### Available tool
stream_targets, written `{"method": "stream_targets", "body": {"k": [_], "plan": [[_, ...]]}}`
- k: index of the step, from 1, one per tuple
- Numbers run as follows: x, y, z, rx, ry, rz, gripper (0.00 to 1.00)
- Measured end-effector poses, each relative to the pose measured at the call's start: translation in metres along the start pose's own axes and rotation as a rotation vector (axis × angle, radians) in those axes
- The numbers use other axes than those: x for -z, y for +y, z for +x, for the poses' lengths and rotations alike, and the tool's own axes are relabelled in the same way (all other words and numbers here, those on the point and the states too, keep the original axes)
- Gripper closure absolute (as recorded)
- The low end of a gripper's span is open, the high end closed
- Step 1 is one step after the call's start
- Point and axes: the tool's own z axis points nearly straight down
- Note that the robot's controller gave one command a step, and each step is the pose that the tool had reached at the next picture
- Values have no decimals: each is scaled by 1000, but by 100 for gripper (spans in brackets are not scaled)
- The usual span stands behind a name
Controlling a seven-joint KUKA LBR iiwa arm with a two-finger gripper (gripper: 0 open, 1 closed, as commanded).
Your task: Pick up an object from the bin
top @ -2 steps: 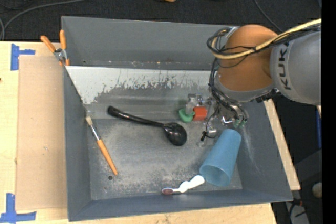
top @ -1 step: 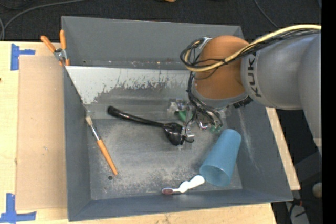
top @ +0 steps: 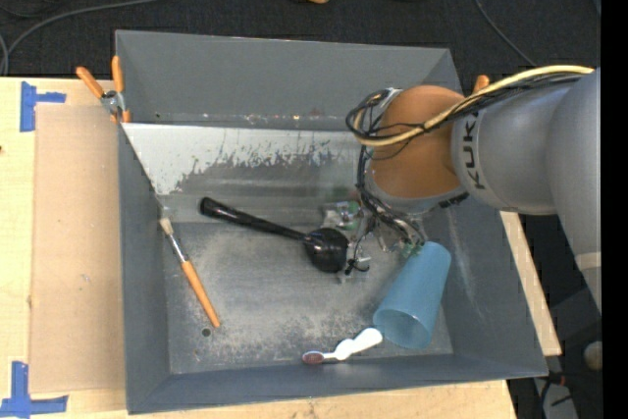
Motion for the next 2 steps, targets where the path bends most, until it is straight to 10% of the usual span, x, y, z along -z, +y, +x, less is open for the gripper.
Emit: {"method": "stream_targets", "body": {"k": [1,2], "plan": [[0,0,0,0,0,0,100],[87,-7,4,-9,4,-1,100]]}}
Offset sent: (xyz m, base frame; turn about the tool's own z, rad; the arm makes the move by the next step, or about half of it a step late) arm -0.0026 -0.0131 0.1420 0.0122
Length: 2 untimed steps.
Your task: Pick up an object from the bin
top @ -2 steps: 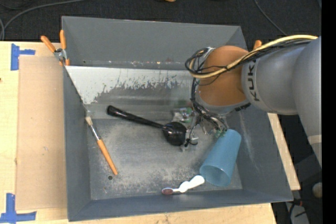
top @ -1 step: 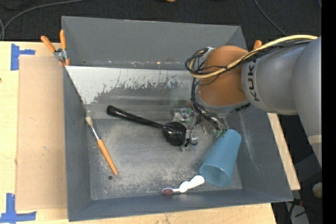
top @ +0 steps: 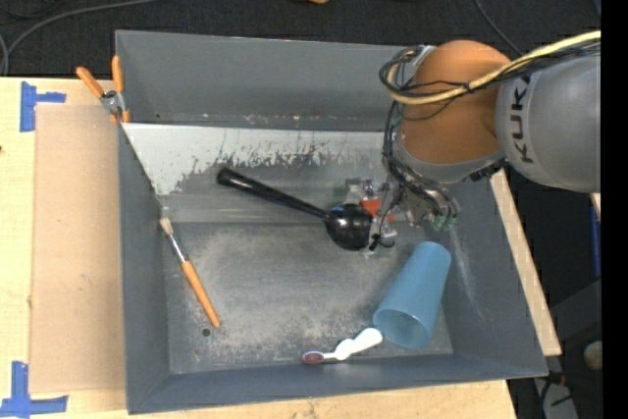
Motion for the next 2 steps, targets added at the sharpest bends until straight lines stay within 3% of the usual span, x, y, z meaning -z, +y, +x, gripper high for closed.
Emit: {"method": "stream_targets", "body": {"k": [1,2], "plan": [[32,19,2,-14,1,-1,100],[16,-9,0,-33,-2,1,100]]}}
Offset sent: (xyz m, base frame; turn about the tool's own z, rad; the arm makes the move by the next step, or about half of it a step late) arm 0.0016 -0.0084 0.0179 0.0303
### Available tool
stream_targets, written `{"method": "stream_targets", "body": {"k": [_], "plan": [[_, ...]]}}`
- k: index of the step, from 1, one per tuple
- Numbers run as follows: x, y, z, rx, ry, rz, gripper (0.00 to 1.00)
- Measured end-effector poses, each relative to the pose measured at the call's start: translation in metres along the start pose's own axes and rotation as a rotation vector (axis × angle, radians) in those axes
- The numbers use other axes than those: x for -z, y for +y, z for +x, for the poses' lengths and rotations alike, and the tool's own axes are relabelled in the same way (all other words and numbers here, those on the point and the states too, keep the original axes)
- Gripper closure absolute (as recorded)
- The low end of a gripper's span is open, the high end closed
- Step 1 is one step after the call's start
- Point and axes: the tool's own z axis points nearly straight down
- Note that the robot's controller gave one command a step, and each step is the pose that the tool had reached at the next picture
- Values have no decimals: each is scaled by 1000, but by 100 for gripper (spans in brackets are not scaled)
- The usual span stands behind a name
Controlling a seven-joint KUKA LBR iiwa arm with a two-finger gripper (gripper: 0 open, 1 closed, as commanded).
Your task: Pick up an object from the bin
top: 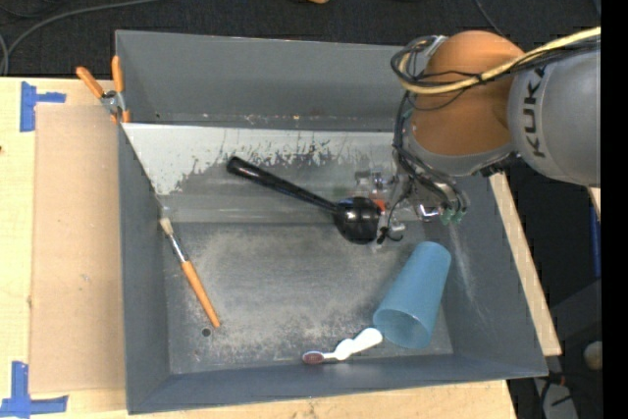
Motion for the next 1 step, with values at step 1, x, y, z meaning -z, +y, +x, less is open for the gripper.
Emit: {"method": "stream_targets", "body": {"k": [1], "plan": [[96,24,4,39,-4,-3,100]]}}
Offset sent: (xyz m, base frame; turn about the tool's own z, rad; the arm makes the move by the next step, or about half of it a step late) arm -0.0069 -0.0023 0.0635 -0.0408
